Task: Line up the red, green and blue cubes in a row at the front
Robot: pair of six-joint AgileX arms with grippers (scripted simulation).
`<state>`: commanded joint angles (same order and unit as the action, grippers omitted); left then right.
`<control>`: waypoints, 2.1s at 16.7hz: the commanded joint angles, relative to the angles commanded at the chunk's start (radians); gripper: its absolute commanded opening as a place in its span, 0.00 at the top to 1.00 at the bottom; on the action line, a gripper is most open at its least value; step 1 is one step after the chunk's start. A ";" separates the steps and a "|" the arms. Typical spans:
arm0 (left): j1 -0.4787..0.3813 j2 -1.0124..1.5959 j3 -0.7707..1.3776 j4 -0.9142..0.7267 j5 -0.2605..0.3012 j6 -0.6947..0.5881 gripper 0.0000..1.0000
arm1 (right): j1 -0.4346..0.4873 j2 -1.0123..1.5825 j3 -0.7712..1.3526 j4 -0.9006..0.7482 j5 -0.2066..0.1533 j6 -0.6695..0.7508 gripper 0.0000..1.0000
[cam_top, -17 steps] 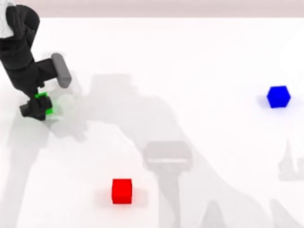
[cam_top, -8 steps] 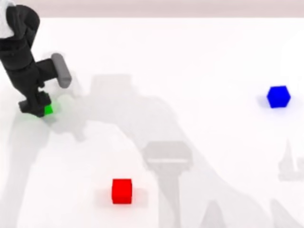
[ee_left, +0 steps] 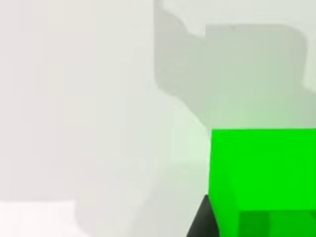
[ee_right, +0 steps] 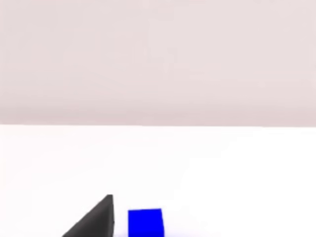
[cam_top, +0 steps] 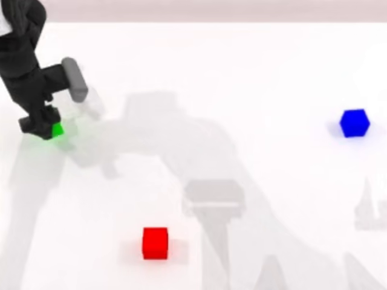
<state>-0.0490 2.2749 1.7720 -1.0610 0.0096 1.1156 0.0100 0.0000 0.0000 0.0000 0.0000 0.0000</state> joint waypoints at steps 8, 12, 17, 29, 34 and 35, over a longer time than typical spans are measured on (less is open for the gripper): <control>0.012 -0.048 0.110 -0.162 -0.001 -0.003 1.00 | 0.000 0.000 0.000 0.000 0.000 0.000 0.00; -0.031 -0.057 0.094 -0.156 -0.001 -0.019 1.00 | 0.000 0.000 0.000 0.000 0.000 0.000 0.00; -0.269 -0.139 -0.008 -0.136 -0.002 -0.137 1.00 | 0.000 0.000 0.000 0.000 0.000 0.000 0.00; -0.840 -0.349 -0.266 -0.084 -0.003 -0.422 1.00 | 0.000 0.000 0.000 0.000 0.000 0.000 0.00; -0.838 -0.340 -0.276 -0.069 -0.003 -0.420 1.00 | 0.000 0.000 0.000 0.000 0.000 0.000 0.00; -0.838 -0.332 -0.292 -0.044 -0.003 -0.422 1.00 | 0.000 0.000 0.000 0.000 0.000 0.000 0.00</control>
<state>-0.8867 1.9430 1.4798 -1.1054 0.0067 0.6940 0.0100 0.0000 0.0000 0.0000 0.0000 0.0000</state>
